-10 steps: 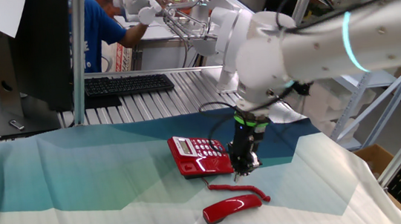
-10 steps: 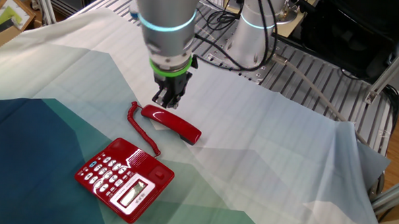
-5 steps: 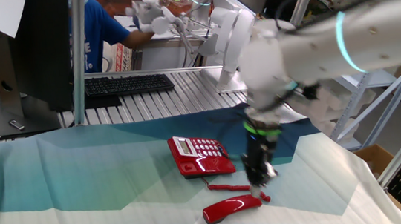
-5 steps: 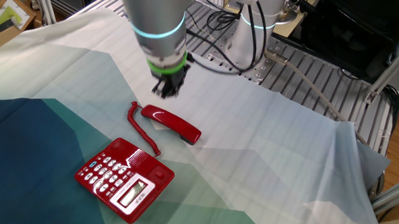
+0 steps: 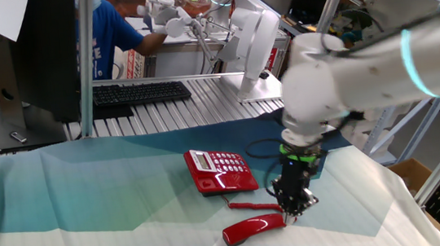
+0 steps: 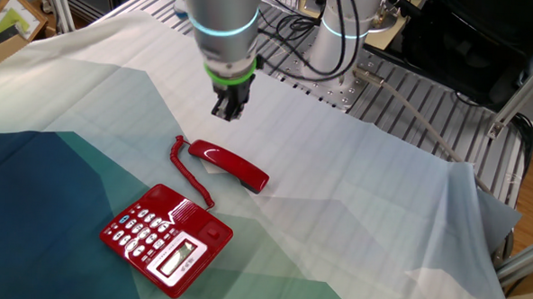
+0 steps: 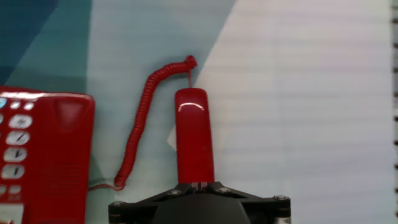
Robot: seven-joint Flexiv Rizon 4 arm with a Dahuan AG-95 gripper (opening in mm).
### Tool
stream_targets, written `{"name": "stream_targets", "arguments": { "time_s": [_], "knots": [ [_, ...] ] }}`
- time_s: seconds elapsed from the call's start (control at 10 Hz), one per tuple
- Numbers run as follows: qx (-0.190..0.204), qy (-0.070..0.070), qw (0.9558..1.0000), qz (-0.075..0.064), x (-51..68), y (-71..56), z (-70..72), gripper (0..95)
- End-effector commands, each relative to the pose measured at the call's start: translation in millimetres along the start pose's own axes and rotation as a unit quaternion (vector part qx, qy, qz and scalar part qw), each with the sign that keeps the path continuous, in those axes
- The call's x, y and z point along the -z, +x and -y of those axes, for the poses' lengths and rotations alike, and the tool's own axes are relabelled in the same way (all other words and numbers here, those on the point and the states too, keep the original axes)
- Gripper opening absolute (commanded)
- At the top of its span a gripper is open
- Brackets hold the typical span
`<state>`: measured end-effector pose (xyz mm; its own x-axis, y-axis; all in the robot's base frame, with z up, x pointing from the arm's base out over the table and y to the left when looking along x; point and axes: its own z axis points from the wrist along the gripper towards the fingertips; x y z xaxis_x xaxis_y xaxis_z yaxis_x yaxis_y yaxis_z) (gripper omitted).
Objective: Place the handset of the telephone on the corresponding phone cradle
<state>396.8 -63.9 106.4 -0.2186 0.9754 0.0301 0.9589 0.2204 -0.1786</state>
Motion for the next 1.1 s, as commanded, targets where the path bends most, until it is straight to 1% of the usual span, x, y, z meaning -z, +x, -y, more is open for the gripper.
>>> {"name": "stream_targets", "arguments": {
  "time_s": [0.1,0.2,0.3,0.5,0.7,0.9,1.0,1.1],
  "knots": [
    [0.043,-0.113,0.9922,-0.031,0.8,1.2,0.5,0.0],
    [0.050,-0.120,0.9910,-0.031,-1.7,-0.3,2.1,0.0],
    [0.050,-0.130,0.9896,-0.036,-3.3,-0.7,2.1,0.0],
    [0.056,-0.137,0.9881,-0.043,-3.5,1.2,-0.4,0.0],
    [0.051,-0.136,0.9884,-0.044,-1.6,7.0,-13.2,0.0],
    [0.056,-0.133,0.9886,-0.044,2.4,8.5,-23.6,0.0],
    [0.058,-0.128,0.9890,-0.043,3.8,8.2,-27.0,0.0],
    [0.064,-0.114,0.9907,-0.039,5.7,6.4,-32.6,0.0]
  ]
}}
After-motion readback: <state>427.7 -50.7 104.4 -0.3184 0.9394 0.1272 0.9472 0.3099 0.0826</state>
